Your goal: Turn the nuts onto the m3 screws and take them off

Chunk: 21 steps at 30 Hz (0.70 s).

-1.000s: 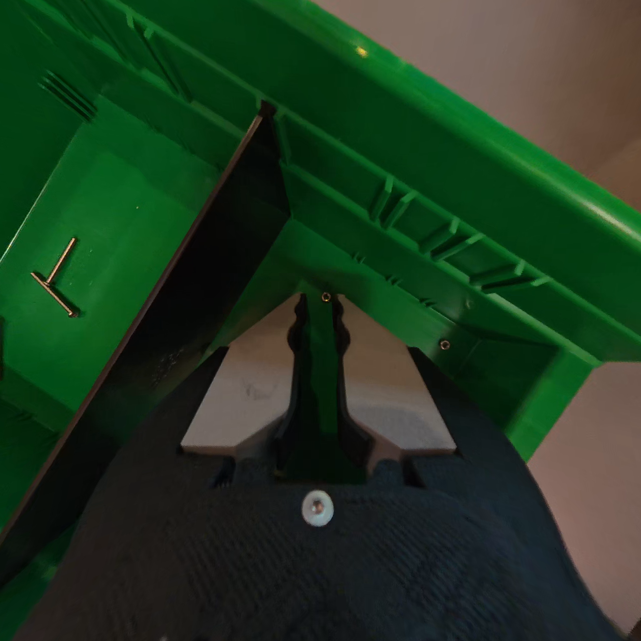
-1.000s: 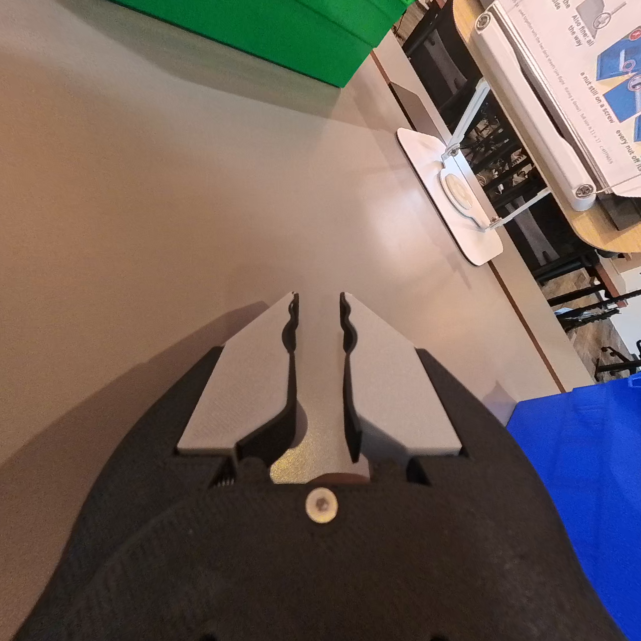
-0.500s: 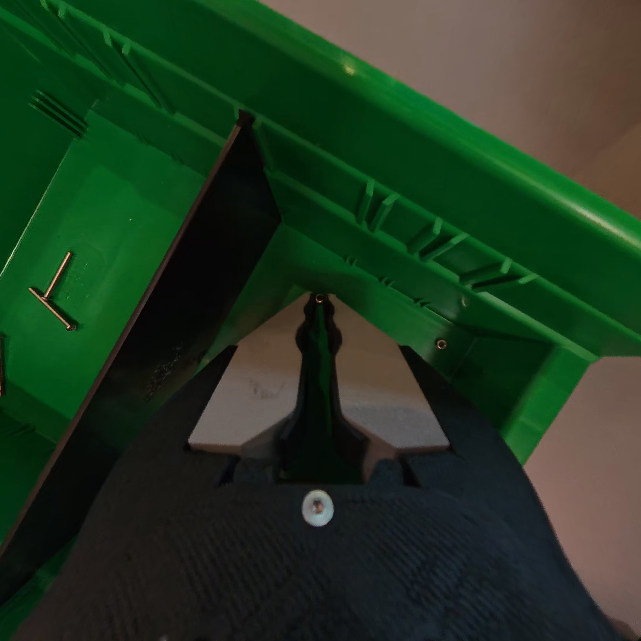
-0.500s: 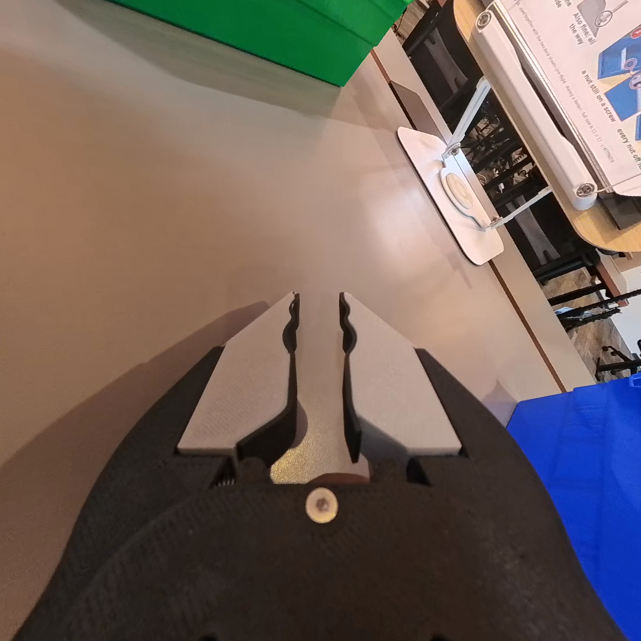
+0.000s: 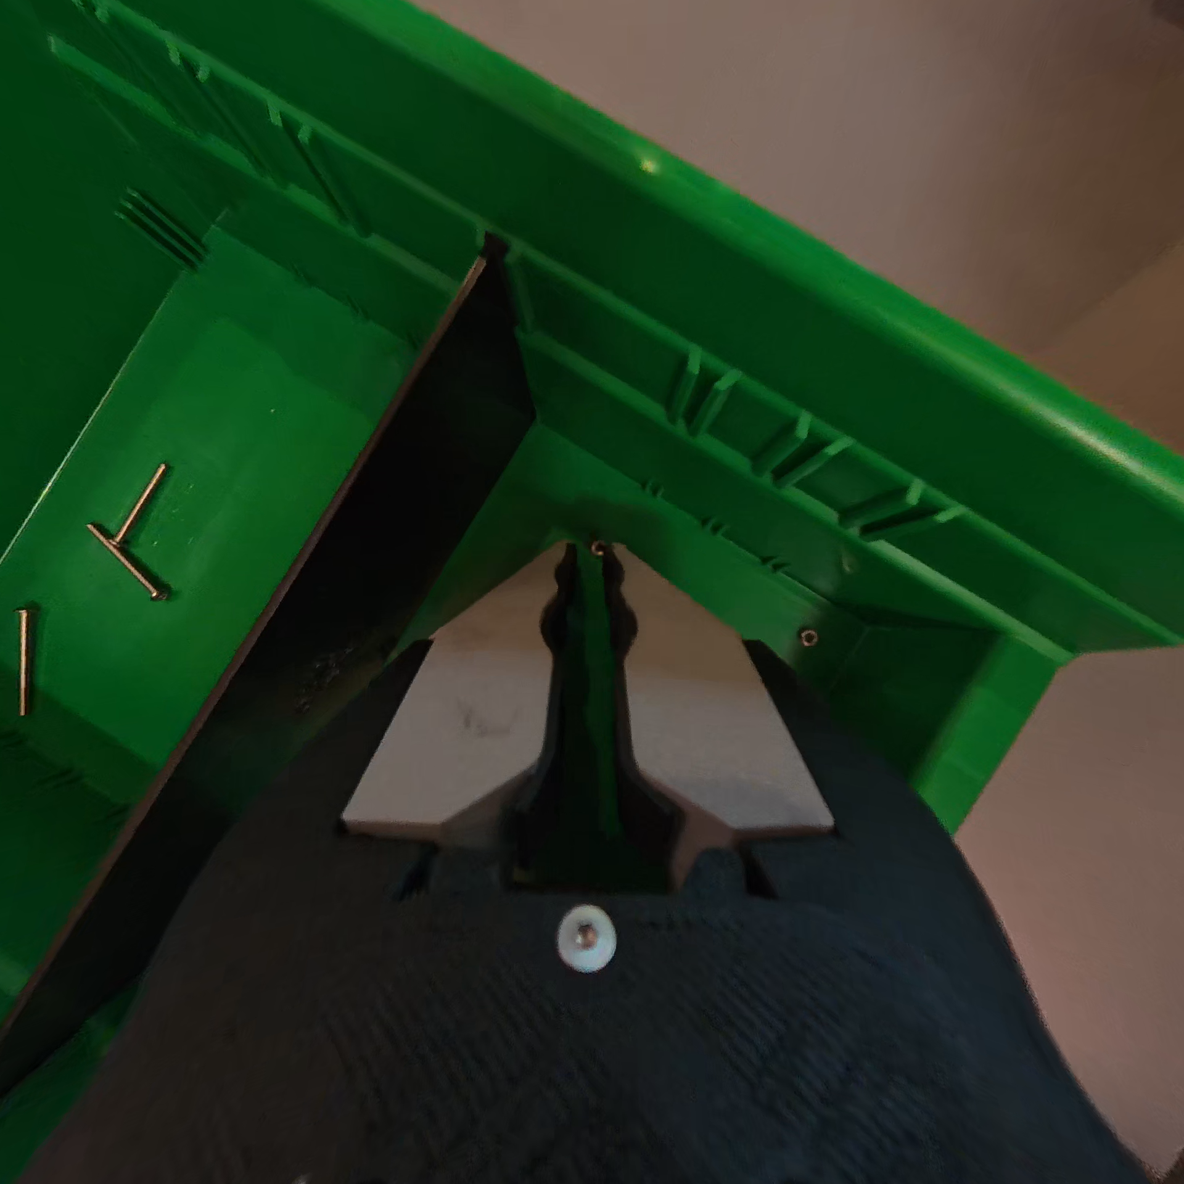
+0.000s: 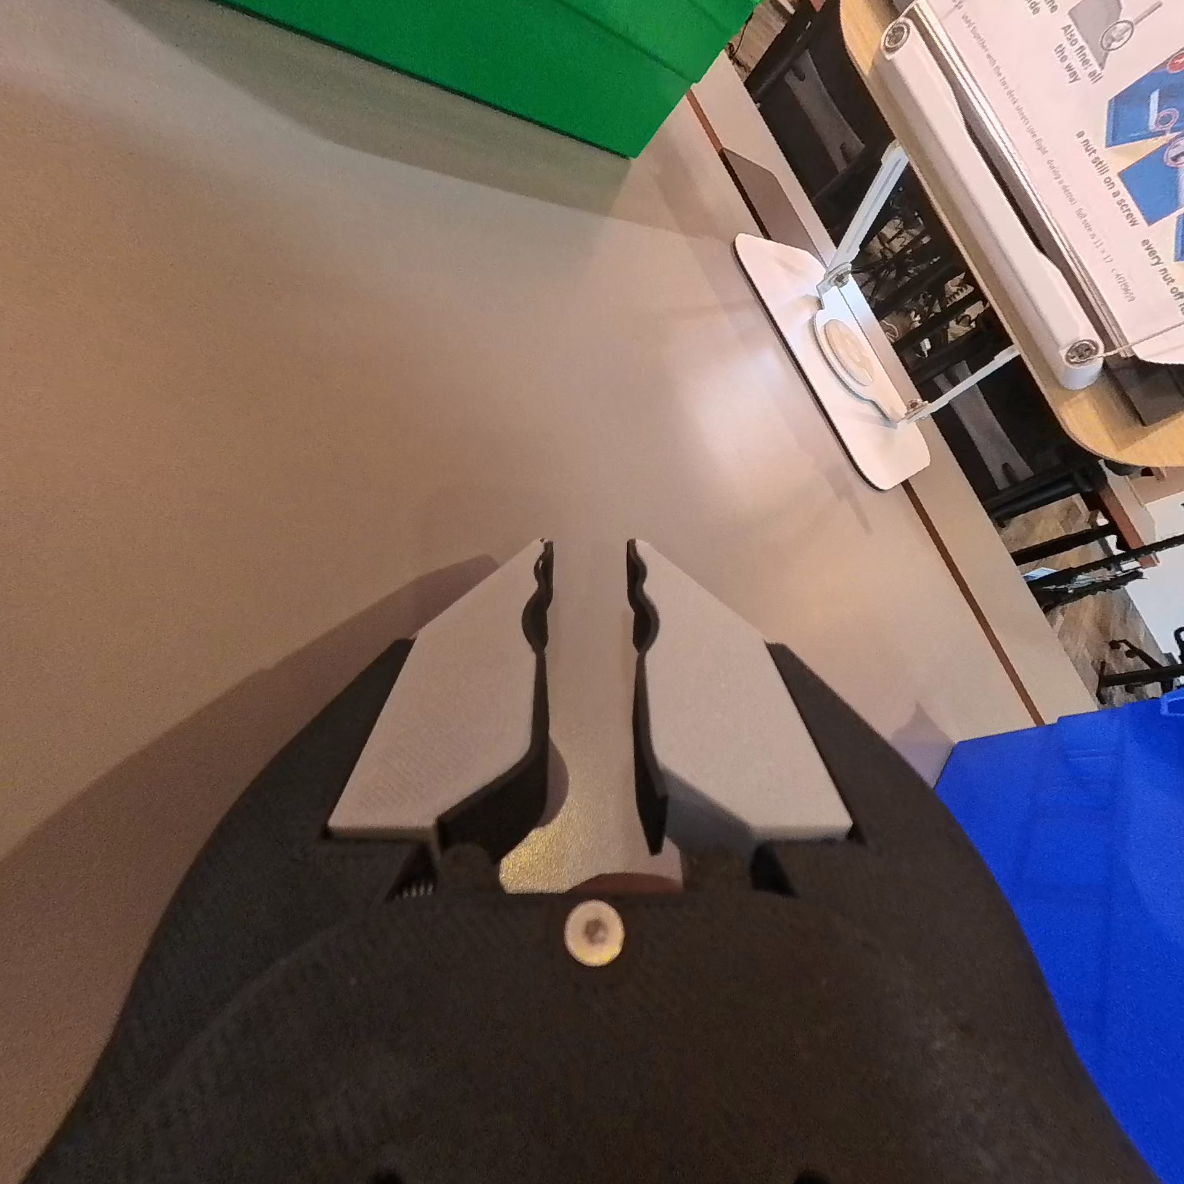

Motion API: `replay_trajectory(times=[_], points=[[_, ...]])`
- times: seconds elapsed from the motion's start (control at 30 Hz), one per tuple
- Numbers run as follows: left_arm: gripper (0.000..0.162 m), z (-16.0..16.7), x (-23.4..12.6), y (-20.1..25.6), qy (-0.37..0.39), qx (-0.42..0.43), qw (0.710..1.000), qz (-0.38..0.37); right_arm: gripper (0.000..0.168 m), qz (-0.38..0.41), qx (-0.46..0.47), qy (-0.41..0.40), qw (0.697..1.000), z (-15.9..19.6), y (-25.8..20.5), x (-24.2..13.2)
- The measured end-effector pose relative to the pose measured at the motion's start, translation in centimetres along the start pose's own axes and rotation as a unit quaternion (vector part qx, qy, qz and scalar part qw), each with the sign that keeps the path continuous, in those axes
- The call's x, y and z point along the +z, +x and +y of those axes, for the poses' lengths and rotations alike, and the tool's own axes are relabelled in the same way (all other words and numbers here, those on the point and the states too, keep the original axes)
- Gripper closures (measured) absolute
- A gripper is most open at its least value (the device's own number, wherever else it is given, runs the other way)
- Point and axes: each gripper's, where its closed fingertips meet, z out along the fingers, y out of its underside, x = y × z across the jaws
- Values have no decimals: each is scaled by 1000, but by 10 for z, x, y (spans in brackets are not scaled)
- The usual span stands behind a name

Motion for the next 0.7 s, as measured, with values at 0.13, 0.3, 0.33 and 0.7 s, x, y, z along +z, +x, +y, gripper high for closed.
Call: replay_trajectory(times=[0.13,0.3,0.33,0.7], points=[[152,3,6,2,-14,5,1000,1,148,0,-1,0,1000,0,0,0],[152,5,9,2,-18,3,1000,1,149,0,-1,0,1000,0,0,0],[153,5,9,1,-18,4,1000,-1,149,0,-1,0,1000,0,0,0],[161,4,10,2,-19,10,1000,-1,149,1,-2,-1,1000,0,0,0]])
